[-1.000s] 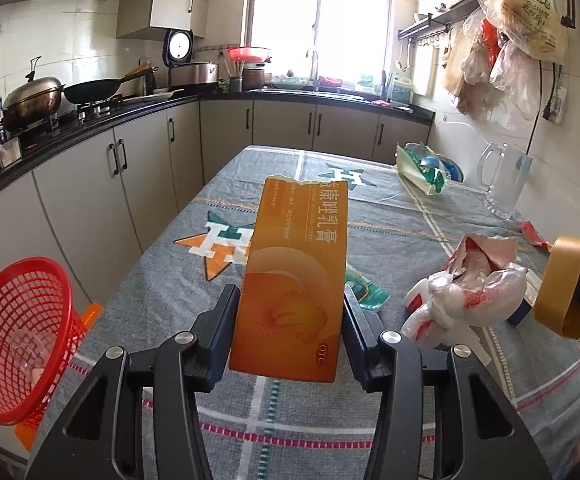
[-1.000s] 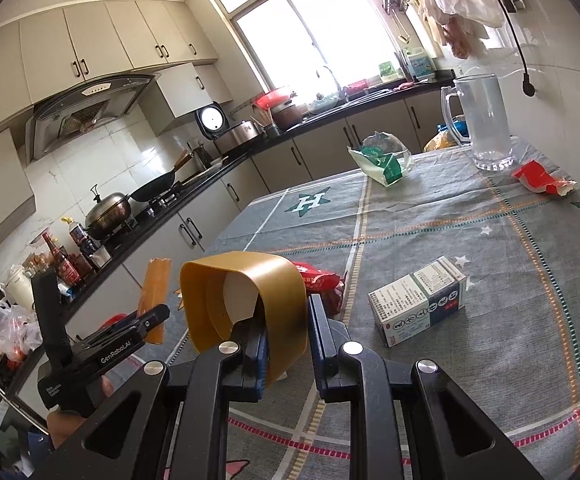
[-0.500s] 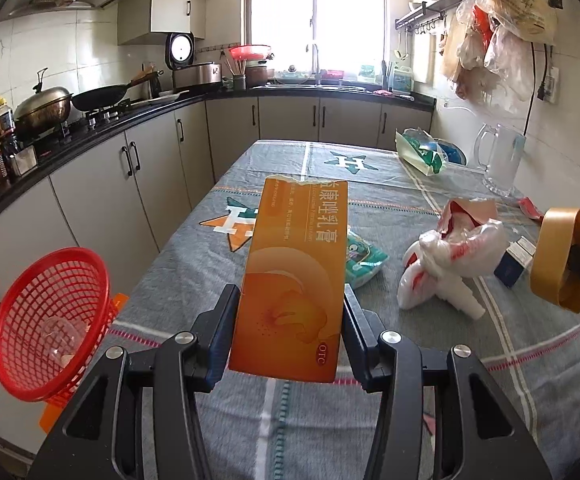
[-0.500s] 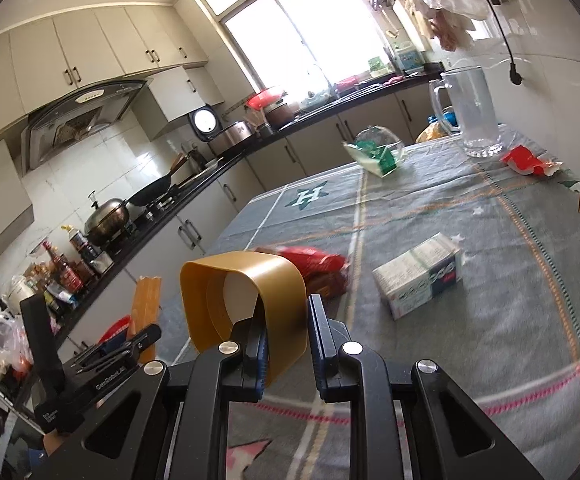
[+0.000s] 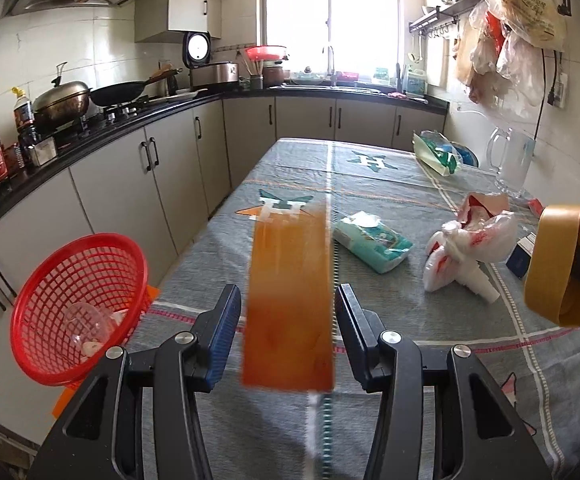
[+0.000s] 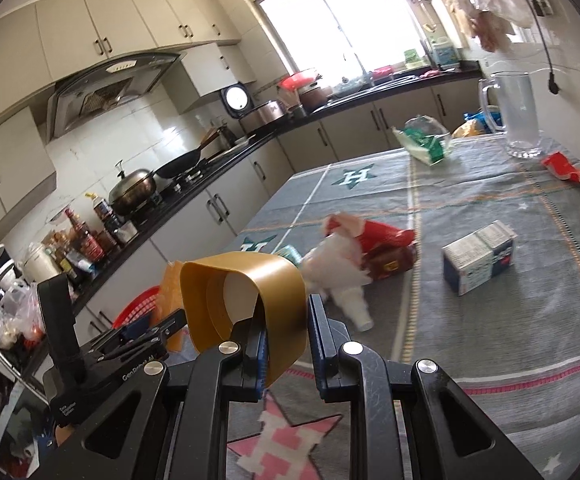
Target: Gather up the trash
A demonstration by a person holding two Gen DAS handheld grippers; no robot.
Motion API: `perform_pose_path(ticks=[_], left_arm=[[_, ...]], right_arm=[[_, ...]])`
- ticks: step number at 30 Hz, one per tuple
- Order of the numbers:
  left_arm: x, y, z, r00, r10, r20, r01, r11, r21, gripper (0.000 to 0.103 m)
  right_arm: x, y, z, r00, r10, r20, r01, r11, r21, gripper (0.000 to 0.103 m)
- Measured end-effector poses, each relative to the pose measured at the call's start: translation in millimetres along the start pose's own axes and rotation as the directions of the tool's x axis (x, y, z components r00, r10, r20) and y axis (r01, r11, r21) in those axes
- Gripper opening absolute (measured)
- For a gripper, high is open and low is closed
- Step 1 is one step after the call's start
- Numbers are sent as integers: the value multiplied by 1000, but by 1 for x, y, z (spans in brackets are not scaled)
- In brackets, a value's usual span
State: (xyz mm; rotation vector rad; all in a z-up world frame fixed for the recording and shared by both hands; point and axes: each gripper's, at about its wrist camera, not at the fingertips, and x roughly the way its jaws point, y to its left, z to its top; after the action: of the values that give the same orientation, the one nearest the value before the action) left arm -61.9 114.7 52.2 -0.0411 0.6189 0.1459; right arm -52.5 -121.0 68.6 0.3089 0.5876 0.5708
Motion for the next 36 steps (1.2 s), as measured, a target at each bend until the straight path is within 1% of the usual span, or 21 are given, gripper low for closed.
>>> perform_pose_path(ticks=[8, 10, 12, 13, 14, 15, 16, 18, 20, 21, 23, 26, 30, 32, 33, 34, 36], left_arm=[[-6, 20, -1, 1000, 12, 13, -11, 1000, -28, 48], [-4, 24, -1, 1000, 10, 6, -9, 999, -31, 48], [0, 27, -2, 1000, -3, -17, 3, 999, -33, 48], [3, 29, -3, 999, -23, -39, 22, 999, -35, 54], [8, 30, -3, 996, -57, -71, 55, 998, -41, 61], [13, 31, -4, 991, -95, -98, 91, 995, -46, 73], [17, 30, -5, 986, -119, -118, 114, 992, -48, 75], [23, 25, -6, 985, -109, -133, 106, 994, -34, 75], [32, 16, -7, 986, -81, -143, 82, 997, 0, 75], [38, 12, -7, 984, -66, -163, 69, 998, 12, 75], [42, 7, -3, 981, -84, -178, 86, 996, 7, 76], [54, -3, 1, 971, -86, -221, 94, 995, 26, 76], [70, -9, 6, 966, -68, -248, 76, 997, 22, 76], [74, -9, 7, 965, -57, -255, 63, 998, 13, 67], [76, -7, 8, 964, -58, -259, 61, 998, 3, 50], [77, -6, 8, 962, -63, -265, 64, 998, -3, 47], [76, -2, 8, 963, -77, -258, 73, 997, -25, 47]], right_arm=[[19, 23, -3, 999, 18, -47, -20, 999, -36, 20], [23, 28, -3, 998, 19, -53, -21, 999, -40, 20], [23, 29, -1, 999, 20, -49, -22, 999, -37, 20], [22, 30, 0, 999, 22, -45, -24, 999, -34, 20], [21, 30, 0, 999, 18, -40, -19, 999, -34, 20], [20, 29, 0, 999, 11, -34, -12, 999, -34, 20], [20, 28, 0, 999, 10, -33, -11, 999, -31, 20], [20, 26, 0, 999, 13, -37, -13, 1000, -21, 20], [21, 25, -2, 999, 15, -41, -16, 1000, -17, 20], [22, 24, -3, 999, 17, -45, -18, 1000, -16, 20], [21, 24, -4, 999, 23, -47, -24, 1000, -14, 20], [20, 22, -4, 999, 26, -43, -27, 999, -19, 20], [17, 16, -3, 999, 32, -34, -33, 999, -5, 20], [16, 13, -3, 999, 34, -34, -34, 999, 0, 20], [15, 12, -3, 999, 32, -33, -32, 999, 3, 20], [15, 11, -3, 999, 32, -33, -31, 999, 5, 20], [14, 9, -3, 999, 29, -33, -29, 1000, 7, 20]])
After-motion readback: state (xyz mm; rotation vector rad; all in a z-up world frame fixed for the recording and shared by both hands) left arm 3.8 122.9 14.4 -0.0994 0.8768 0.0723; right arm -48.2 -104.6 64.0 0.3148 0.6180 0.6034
